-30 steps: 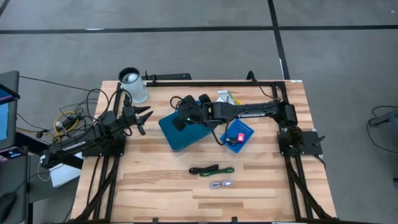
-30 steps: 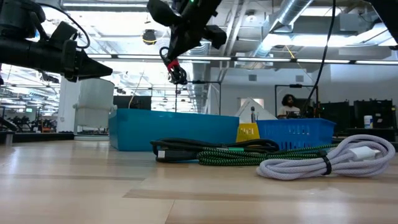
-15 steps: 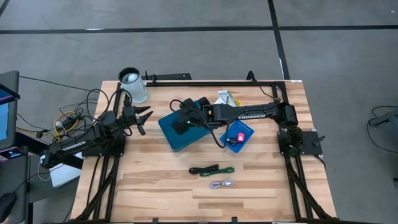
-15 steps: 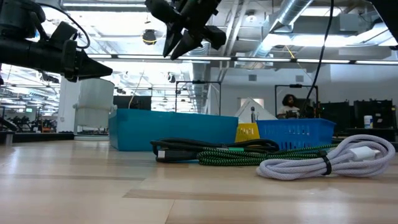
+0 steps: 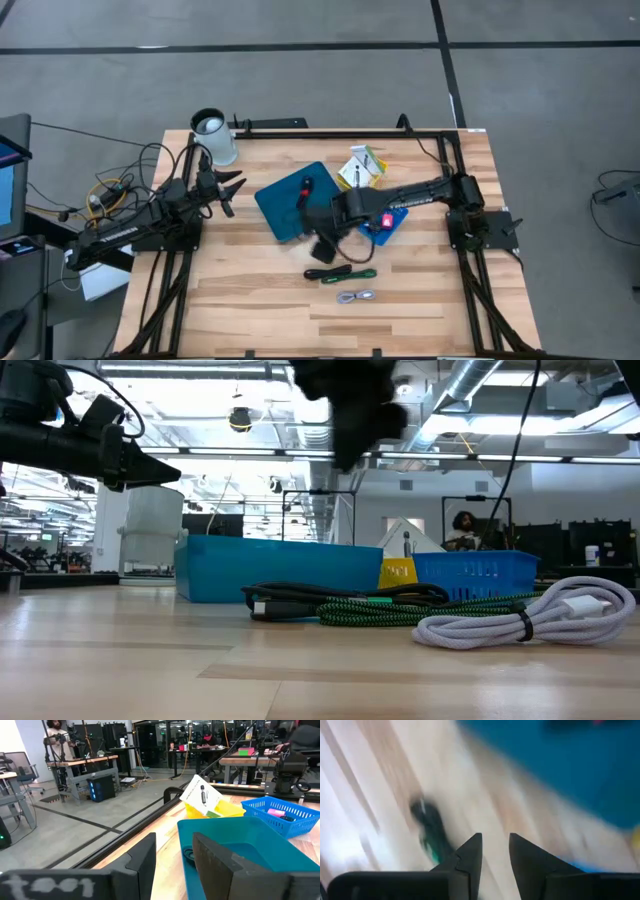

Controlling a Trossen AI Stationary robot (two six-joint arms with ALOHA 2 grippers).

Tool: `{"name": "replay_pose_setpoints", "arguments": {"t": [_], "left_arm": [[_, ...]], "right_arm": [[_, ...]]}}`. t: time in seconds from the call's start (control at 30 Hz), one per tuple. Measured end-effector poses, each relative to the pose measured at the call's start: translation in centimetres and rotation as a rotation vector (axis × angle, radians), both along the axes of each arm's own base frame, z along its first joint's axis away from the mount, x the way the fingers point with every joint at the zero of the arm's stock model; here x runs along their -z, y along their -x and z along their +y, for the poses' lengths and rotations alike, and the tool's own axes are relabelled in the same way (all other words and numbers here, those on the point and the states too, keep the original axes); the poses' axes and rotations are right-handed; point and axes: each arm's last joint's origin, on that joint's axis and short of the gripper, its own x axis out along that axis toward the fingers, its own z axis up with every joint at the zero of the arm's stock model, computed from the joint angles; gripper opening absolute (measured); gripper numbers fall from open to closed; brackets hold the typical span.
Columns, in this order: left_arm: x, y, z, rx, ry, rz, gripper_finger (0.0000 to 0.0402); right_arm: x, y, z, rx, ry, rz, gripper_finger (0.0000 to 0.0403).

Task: Pick and place items into bin
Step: Put the gray charger cable into the dark blue bin

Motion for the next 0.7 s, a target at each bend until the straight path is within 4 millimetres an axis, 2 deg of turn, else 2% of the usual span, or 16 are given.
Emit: {"name": "replay_pose_setpoints", "arguments": {"t": [0.2,0.47,0.57,0.63,0.7], "left_arm": [[0.0,0.0,0.0,0.000,0.000,0.000,0.0119],[0.0,0.0,0.0,0.000,0.000,0.000,0.0119],[0.0,0.0,0.0,0.000,0.000,0.000,0.0119],[0.0,0.0,0.0,0.000,0.000,0.000,0.0119],[0.0,0.0,0.0,0.000,0.000,0.001,0.0119]], "right_arm": [[0.4,2.8,4.3,-0.124,-0.022,0.206,0.0090],[2.2,3.3,9.6,-0.160,-0.022,0.205,0.0090],[3.5,2.7,11.6,-0.193,-0.032,0.159,0.0090],[4.6,3.0,12.6,-0.211,-0.018,0.195,0.0090],[5.1,2.4,13.7,-0.231,-0.043,0.138,0.0090]]}}
